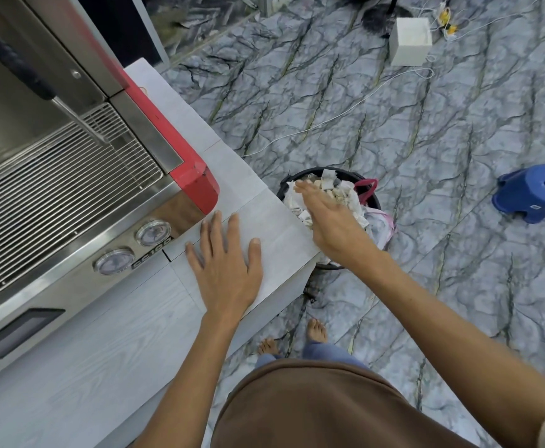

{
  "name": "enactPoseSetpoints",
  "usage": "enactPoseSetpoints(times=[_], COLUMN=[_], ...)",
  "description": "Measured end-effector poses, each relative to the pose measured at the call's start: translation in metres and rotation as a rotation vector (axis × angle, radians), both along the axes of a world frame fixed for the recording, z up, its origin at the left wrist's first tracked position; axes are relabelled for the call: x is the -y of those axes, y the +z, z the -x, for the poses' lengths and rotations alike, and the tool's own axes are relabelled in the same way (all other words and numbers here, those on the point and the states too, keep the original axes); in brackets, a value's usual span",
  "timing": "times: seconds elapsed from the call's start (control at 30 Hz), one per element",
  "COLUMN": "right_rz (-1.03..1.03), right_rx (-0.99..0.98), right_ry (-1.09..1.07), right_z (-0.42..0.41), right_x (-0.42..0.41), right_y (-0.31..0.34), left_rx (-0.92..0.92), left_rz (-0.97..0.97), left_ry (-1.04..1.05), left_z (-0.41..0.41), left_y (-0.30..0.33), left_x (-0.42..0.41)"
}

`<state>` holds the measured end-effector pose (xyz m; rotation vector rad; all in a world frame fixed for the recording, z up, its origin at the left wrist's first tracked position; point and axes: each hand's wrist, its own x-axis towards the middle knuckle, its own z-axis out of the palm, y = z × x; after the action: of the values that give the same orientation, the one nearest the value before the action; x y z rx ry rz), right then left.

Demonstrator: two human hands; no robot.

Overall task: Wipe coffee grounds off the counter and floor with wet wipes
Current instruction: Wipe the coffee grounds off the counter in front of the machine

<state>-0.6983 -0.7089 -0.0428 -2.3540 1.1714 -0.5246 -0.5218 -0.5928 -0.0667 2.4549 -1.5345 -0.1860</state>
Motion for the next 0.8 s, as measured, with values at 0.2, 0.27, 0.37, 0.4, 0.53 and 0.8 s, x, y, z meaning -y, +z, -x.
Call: enactPoseSetpoints(times=[0.2,0.27,0.37,0.4,0.53,0.8], right_rz=[0.111,0.112,0.12,0.125,0.127,0.116], right_rx=[-0.055,-0.061,-0.115,-0.137,-0.19,-0.235], right_ry=[0.088,0.107,0.115,0.116,0.074,0.012], right_z=[-0.026,-0.033,-0.039,-0.04,-0.034,-0.021], right_x=[-0.062,-0.078,-0.091,-0.092,-0.084,-0.061], right_y=[-0.008,-0.012,-0.016,-0.017,-0.019,-0.018], left_rx=[-0.076,-0.084,-0.07,-0.067,-0.064,-0.054], left_rz=[0.043,0.061,0.069,0.068,0.056,0.025], left_ry=[0.012,0.012,-0.001,-0.006,-0.027,-0.07], left_z=[-0.003,-0.004,-0.007,-0.007,-0.009,-0.008], left_y=[0.004,0.006,0.007,0.007,0.005,0.005], left_x=[-0.007,-0.011,-0.019,-0.021,-0.028,-0.022])
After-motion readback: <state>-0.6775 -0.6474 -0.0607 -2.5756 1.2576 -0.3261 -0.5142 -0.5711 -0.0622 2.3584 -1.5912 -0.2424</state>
